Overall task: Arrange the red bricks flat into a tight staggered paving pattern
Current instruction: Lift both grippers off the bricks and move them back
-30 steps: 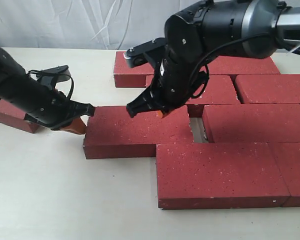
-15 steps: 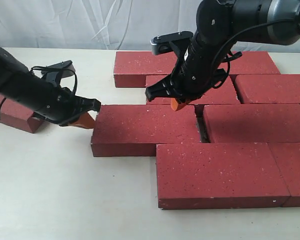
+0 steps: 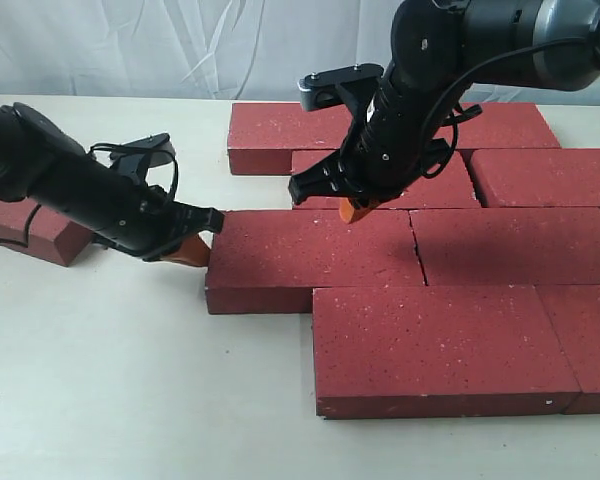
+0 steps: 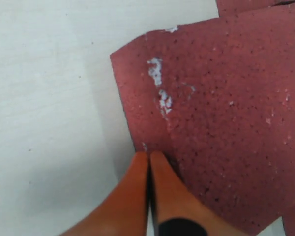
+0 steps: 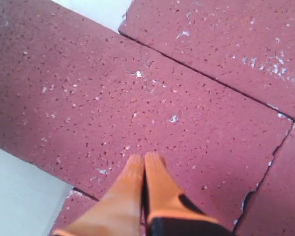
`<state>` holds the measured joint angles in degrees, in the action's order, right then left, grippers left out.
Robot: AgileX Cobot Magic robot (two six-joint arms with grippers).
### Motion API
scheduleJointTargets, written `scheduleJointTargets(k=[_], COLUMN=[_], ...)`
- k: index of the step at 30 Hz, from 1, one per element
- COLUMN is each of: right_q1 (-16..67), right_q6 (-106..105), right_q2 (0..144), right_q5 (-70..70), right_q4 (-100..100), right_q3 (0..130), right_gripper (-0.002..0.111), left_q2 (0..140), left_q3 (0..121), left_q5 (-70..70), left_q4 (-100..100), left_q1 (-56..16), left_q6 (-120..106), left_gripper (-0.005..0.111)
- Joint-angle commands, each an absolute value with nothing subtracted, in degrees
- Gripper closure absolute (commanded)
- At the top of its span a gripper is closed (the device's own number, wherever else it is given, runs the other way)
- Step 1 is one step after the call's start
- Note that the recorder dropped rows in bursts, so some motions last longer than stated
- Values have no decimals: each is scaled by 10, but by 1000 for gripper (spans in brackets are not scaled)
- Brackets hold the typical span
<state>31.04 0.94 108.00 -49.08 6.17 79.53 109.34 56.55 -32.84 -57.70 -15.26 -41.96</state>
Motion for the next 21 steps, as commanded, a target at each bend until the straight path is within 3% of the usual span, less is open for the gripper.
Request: scheduleJointTargets(k=[1,11,21], right_q1=[307,307,307], right_q6=[5,5,5], right_q2=[1074,1075,1075], right_q5=[-492,-490,-465], right_q4=[61,61,61], right_q3=[797,797,797], right_gripper=[109,109,109], left_q2=[1095,1095,1091], left_q3=[576,576,576], left_q5=[-337,-345,-354], left_q4=[-587,-539,-531], left_q1=[-155,-153,-84], left_q6=[-427,-424,-389], left_gripper=[107,107,107])
